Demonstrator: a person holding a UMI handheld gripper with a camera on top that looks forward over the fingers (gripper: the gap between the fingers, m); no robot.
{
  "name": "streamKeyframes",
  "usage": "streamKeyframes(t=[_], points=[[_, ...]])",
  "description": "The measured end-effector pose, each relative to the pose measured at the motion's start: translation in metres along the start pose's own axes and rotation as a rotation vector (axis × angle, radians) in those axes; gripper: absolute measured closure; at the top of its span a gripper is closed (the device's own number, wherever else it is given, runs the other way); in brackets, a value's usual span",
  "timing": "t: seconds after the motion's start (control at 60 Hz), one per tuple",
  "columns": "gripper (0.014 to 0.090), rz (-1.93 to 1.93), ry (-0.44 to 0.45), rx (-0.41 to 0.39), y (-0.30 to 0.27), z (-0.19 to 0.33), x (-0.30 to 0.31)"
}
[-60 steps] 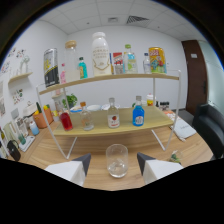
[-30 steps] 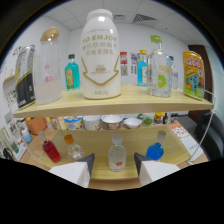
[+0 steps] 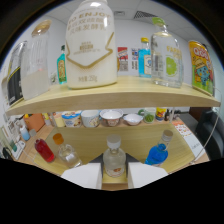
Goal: Make me a cup of Mojito.
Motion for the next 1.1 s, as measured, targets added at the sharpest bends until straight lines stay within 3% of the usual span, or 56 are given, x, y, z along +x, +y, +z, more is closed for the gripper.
streamKeyframes(t=[0.233,0.35,0.55,0.85,1.1], points=[[0.0711,0.001,0.011,0.077,-0.016,-0.055,0.021],[0.0712,0.018,0.041,0.064,0.001,-0.077,0.049],[0.0714,-0.058,0.126,-0.034,0.058,-0.085,0.09],[0.0714,-0.729,0.258,-0.071,0.067,-0.081,0.095],[0.0714,-1.327,0.398,-0.021,0.033,-0.078,0.09]])
